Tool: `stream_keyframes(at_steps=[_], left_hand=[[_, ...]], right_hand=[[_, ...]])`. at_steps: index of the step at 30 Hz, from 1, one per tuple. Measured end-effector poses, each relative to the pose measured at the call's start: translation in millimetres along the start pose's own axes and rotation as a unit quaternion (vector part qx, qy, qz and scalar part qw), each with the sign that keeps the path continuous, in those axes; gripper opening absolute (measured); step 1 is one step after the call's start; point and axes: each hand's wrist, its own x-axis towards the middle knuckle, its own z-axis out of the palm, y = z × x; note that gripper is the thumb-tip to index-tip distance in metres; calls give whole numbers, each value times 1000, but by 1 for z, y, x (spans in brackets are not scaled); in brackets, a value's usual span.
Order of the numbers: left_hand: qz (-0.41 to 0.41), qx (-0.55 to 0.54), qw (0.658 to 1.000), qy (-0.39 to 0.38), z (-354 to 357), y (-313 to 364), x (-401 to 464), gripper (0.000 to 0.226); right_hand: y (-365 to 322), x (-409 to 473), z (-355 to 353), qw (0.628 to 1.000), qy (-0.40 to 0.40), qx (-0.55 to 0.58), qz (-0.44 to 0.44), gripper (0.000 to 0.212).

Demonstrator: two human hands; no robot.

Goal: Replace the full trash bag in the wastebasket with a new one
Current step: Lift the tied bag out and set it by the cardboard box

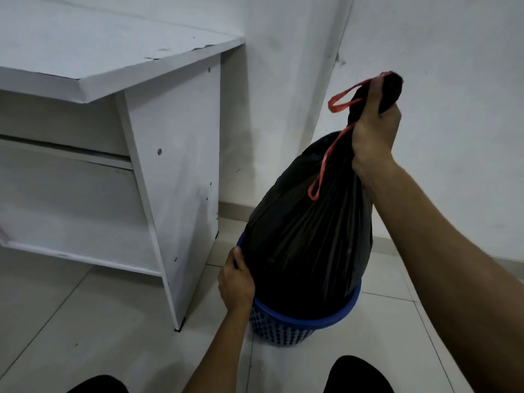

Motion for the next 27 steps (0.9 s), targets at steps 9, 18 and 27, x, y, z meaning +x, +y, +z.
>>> stream_keyframes(at_steps=[9, 18, 27], left_hand=[[5, 65, 997, -40, 2, 3, -5, 75], [-10, 71, 996, -53, -22, -9, 1, 81], [14, 24, 998, -51, -29, -6, 9, 82]], right_hand=[[-24, -12, 39, 997, -35, 61, 12, 36], [-42, 32, -13, 990, 73, 119, 17, 41], [-58, 28, 10, 995, -14, 101, -9, 40]])
